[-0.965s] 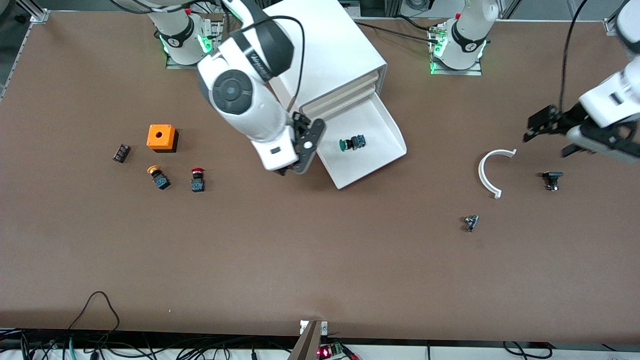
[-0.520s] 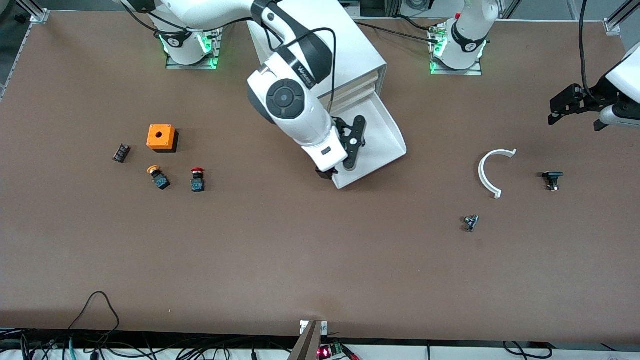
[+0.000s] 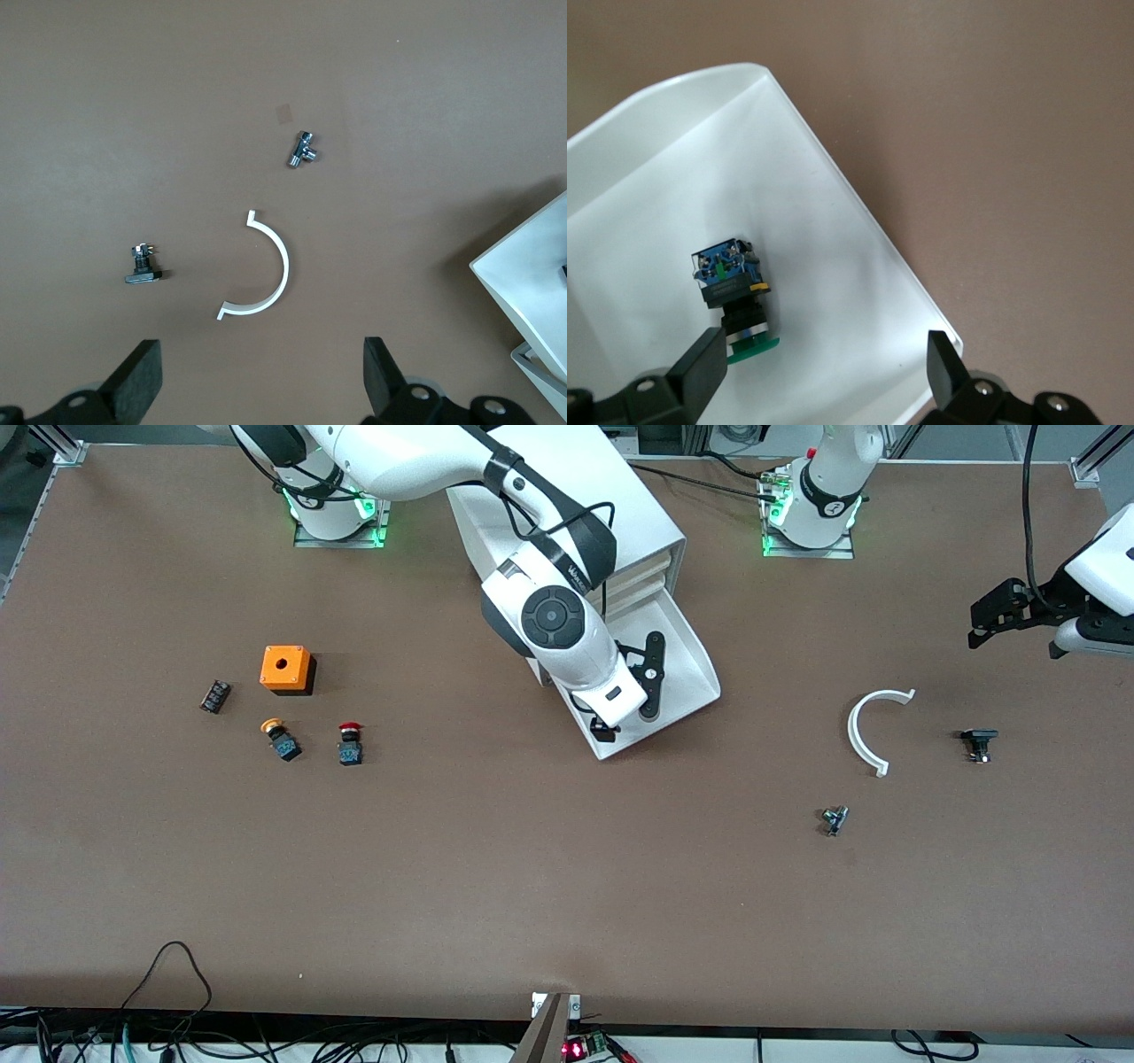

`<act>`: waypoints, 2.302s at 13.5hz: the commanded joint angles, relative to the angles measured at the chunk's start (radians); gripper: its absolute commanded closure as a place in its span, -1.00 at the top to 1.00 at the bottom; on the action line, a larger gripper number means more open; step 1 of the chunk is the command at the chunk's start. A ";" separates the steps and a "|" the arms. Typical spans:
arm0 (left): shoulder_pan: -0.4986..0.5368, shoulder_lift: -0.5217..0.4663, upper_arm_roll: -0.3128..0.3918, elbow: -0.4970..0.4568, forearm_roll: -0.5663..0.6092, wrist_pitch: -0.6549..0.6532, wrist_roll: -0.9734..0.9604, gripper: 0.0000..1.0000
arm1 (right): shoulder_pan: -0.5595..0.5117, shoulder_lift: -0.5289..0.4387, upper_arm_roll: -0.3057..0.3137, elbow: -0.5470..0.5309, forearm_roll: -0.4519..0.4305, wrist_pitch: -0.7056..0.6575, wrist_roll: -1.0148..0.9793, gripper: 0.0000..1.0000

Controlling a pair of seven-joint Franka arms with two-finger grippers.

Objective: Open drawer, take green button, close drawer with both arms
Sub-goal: 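Grasp the green-capped button inside the drawer with the right gripper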

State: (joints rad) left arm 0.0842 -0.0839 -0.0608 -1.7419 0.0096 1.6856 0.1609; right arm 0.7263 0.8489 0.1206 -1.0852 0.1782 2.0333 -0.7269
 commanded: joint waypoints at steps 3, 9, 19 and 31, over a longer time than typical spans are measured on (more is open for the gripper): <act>-0.011 0.029 0.006 0.050 0.036 -0.007 -0.007 1.00 | 0.054 -0.002 -0.012 0.016 -0.013 -0.036 -0.037 1.00; -0.012 0.036 0.006 0.051 0.038 0.005 -0.006 1.00 | 0.107 0.004 -0.076 0.014 -0.011 -0.107 -0.117 1.00; -0.011 0.036 0.006 0.050 0.036 0.003 -0.006 1.00 | 0.199 0.067 -0.139 0.021 -0.008 -0.082 -0.111 1.00; -0.011 0.035 0.004 0.051 0.036 0.002 -0.011 1.00 | 0.255 0.098 -0.187 0.022 -0.005 -0.036 -0.109 0.63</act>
State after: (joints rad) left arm 0.0843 -0.0598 -0.0598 -1.7184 0.0099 1.6954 0.1609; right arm 0.9546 0.9293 -0.0396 -1.0855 0.1754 1.9943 -0.8288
